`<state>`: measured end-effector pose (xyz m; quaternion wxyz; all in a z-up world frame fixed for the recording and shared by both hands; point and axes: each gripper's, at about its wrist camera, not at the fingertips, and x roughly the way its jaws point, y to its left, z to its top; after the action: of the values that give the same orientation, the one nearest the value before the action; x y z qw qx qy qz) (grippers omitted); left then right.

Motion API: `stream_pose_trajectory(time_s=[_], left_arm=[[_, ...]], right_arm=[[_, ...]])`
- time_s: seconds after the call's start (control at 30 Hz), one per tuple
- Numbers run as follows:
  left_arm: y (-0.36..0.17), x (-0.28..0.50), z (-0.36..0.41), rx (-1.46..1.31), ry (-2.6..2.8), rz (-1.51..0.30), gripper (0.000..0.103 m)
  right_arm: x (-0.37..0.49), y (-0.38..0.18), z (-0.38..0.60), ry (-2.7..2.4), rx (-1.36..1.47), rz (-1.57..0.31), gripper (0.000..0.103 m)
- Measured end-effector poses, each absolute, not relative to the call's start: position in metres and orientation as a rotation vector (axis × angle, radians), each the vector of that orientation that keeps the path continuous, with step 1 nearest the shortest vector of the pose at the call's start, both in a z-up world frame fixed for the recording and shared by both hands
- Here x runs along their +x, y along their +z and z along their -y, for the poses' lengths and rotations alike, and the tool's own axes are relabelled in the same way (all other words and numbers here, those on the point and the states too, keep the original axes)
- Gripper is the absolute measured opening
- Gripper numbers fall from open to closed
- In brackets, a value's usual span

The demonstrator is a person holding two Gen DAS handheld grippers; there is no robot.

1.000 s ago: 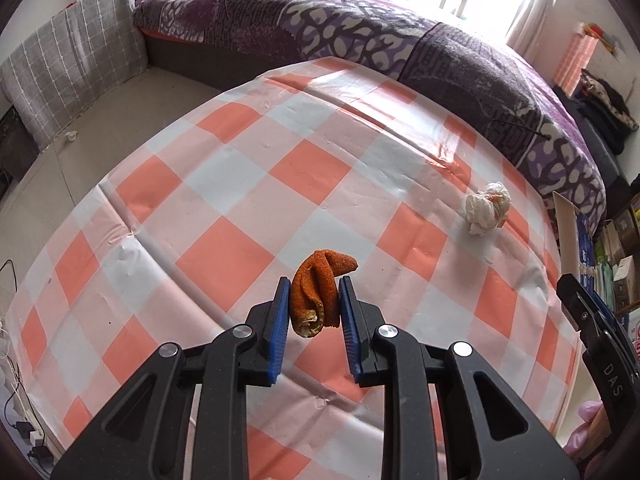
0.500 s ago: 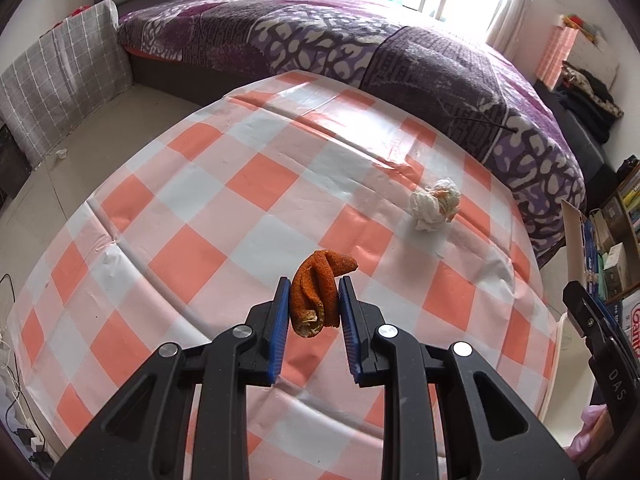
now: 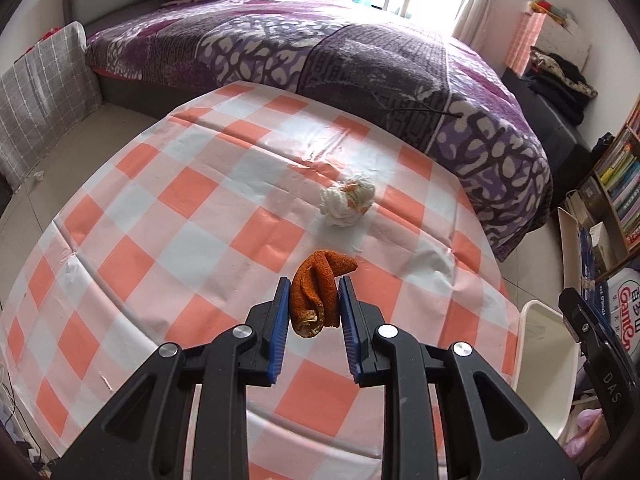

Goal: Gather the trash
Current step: 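Carry the blue box over the bin and open the right tool while left carries the peel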

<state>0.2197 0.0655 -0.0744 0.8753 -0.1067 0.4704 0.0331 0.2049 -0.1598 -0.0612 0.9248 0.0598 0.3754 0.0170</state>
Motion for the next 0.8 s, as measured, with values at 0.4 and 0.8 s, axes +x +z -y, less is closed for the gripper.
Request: stream_pose_trajectory(time_s=[0.4,0.8], left_arm=[[-0.068,0.220,-0.005,-0.163,-0.035,-0.981,0.025],[-0.071,0.217,0.054,-0.089,-0.124,-0.993,0.025]], right_arm=[[0.193,-0.060,0.219,-0.091,0.202,-0.783,0.054],[0.183,-0.061,0.275,-0.224,0.285,-0.790,0.054]])
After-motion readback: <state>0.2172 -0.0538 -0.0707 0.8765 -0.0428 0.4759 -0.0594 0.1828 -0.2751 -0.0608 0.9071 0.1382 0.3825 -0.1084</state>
